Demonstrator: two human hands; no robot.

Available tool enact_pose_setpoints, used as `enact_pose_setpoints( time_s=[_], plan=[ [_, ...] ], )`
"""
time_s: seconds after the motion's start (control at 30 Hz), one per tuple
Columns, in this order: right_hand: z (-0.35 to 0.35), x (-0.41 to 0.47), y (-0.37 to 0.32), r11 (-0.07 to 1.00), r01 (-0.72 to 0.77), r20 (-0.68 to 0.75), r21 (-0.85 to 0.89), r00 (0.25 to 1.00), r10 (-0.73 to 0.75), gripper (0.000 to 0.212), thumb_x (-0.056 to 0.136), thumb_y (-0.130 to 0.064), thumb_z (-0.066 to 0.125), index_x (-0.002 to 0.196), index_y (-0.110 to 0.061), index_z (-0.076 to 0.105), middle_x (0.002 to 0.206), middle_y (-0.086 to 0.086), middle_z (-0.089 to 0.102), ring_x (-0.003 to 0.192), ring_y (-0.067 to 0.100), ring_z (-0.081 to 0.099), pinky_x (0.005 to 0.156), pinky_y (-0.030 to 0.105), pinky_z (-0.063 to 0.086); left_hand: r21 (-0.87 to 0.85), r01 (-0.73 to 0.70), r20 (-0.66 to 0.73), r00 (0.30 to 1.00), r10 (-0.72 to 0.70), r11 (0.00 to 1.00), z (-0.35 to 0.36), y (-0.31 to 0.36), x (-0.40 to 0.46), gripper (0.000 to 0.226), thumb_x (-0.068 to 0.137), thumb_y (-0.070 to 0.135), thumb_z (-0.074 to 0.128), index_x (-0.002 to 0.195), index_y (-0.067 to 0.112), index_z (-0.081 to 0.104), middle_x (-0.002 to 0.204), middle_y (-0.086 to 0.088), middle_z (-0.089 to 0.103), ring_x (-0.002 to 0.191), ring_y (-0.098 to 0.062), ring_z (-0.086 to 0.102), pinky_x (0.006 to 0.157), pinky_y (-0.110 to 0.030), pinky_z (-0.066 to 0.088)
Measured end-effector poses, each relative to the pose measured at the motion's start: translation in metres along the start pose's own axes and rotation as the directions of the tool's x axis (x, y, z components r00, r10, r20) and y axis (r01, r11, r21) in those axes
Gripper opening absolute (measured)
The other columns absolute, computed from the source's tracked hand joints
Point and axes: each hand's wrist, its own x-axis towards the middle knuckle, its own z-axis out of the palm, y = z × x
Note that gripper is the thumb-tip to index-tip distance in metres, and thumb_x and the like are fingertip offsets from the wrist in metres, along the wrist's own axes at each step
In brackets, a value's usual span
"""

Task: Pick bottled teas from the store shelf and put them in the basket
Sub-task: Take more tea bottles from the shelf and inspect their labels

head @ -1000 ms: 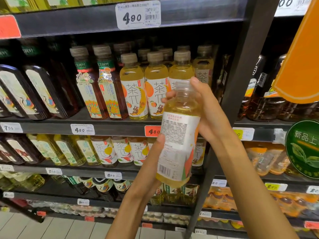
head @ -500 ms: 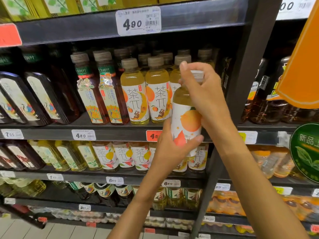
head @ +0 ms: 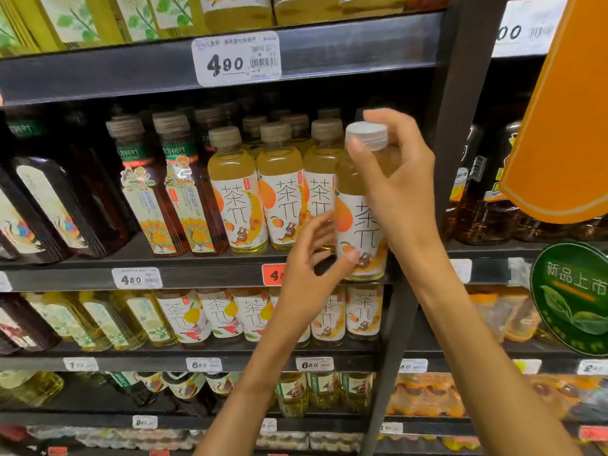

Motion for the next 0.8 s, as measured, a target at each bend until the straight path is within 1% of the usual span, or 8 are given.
enact_pose_setpoints(
  time_s=[0.1, 0.17, 0.23, 0.33, 0.47, 0.6, 0.67, 0.8],
  plan=[
    [0.007, -0.006, 0.007, 0.990, 0.072, -0.093, -0.123, 0.992, -0.083, 0.028, 0.092, -0.013, 0.060, 0.118, -0.006, 0.054, 0.113, 0.008, 0.052, 0.096, -0.002, 0.050, 0.084, 0.010, 0.039, 0.302, -0.119, 0.031, 0.993, 0.115, 0.946, 0.016, -0.008, 0.001, 0.079, 0.077, 0.025, 0.077, 0.143, 0.026, 0.033, 0.139, 0.015, 0.043, 0.130, -0.001, 0.039, 0.106, -0.018, 0.035],
    [0.010, -0.008, 0.012, 0.984, 0.078, -0.114, -0.162, 0.989, -0.097, 0.028, 0.093, -0.012, 0.059, 0.120, -0.006, 0.054, 0.113, 0.006, 0.050, 0.095, -0.005, 0.048, 0.082, 0.007, 0.037, 0.395, -0.125, 0.008, 0.991, 0.133, 0.910, 0.028, -0.013, 0.005, 0.085, 0.078, 0.023, 0.076, 0.147, 0.017, 0.027, 0.143, 0.003, 0.039, 0.133, -0.008, 0.036, 0.109, -0.023, 0.033],
    [0.011, -0.008, 0.016, 0.982, 0.087, -0.119, -0.170, 0.987, -0.108, 0.029, 0.094, -0.012, 0.058, 0.122, -0.006, 0.053, 0.114, 0.008, 0.050, 0.096, -0.003, 0.048, 0.082, 0.008, 0.037, 0.407, -0.101, -0.070, 0.988, 0.141, 0.908, 0.036, -0.016, 0.010, 0.082, 0.080, 0.018, 0.074, 0.147, 0.015, 0.027, 0.142, 0.000, 0.039, 0.131, -0.008, 0.037, 0.108, -0.022, 0.034],
    [0.011, -0.004, 0.019, 0.982, 0.087, -0.121, -0.165, 0.987, -0.108, 0.032, 0.095, -0.013, 0.056, 0.125, -0.005, 0.049, 0.118, 0.009, 0.050, 0.099, -0.001, 0.048, 0.085, 0.009, 0.038, 0.419, -0.105, -0.156, 0.970, 0.185, 0.902, 0.042, -0.022, 0.014, 0.075, 0.081, 0.015, 0.072, 0.144, 0.014, 0.032, 0.137, -0.001, 0.041, 0.125, -0.003, 0.037, 0.103, -0.011, 0.033],
    [0.016, 0.002, 0.025, 0.963, 0.085, -0.123, -0.256, 0.985, -0.119, 0.035, 0.097, -0.017, 0.052, 0.129, -0.004, 0.045, 0.121, 0.009, 0.050, 0.106, 0.015, 0.051, 0.089, 0.030, 0.045, 0.456, -0.128, -0.244, 0.934, 0.262, 0.881, 0.052, -0.030, 0.012, 0.076, 0.080, 0.007, 0.072, 0.145, 0.007, 0.033, 0.136, -0.008, 0.038, 0.130, -0.011, 0.036, 0.108, -0.025, 0.035],
    [0.025, 0.008, 0.033, 0.903, 0.137, -0.207, -0.407, 0.949, -0.237, 0.032, 0.096, -0.017, 0.052, 0.123, 0.000, 0.051, 0.122, 0.017, 0.048, 0.110, 0.023, 0.051, 0.090, 0.037, 0.046, 0.495, -0.117, -0.270, 0.921, 0.280, 0.861, 0.061, -0.035, 0.012, 0.084, 0.075, 0.008, 0.076, 0.146, 0.003, 0.031, 0.135, -0.015, 0.039, 0.129, -0.021, 0.040, 0.104, -0.044, 0.042],
    [0.027, 0.011, 0.039, 0.873, 0.138, -0.231, -0.468, 0.934, -0.271, 0.031, 0.096, -0.020, 0.051, 0.119, 0.001, 0.055, 0.118, 0.020, 0.051, 0.105, 0.025, 0.054, 0.086, 0.037, 0.047, 0.536, -0.125, -0.264, 0.915, 0.306, 0.835, 0.062, -0.035, 0.013, 0.089, 0.072, 0.010, 0.080, 0.145, 0.001, 0.030, 0.134, -0.018, 0.042, 0.126, -0.027, 0.042, 0.100, -0.048, 0.044],
    [0.026, 0.021, 0.047, 0.846, 0.102, -0.216, -0.523, 0.944, -0.248, 0.032, 0.097, -0.022, 0.051, 0.113, 0.005, 0.056, 0.107, 0.020, 0.054, 0.092, 0.024, 0.052, 0.076, 0.029, 0.042, 0.612, -0.122, -0.256, 0.905, 0.341, 0.781, 0.062, -0.036, 0.020, 0.085, 0.070, 0.010, 0.081, 0.142, 0.001, 0.036, 0.130, -0.020, 0.048, 0.123, -0.031, 0.047, 0.100, -0.045, 0.044]
  ],
)
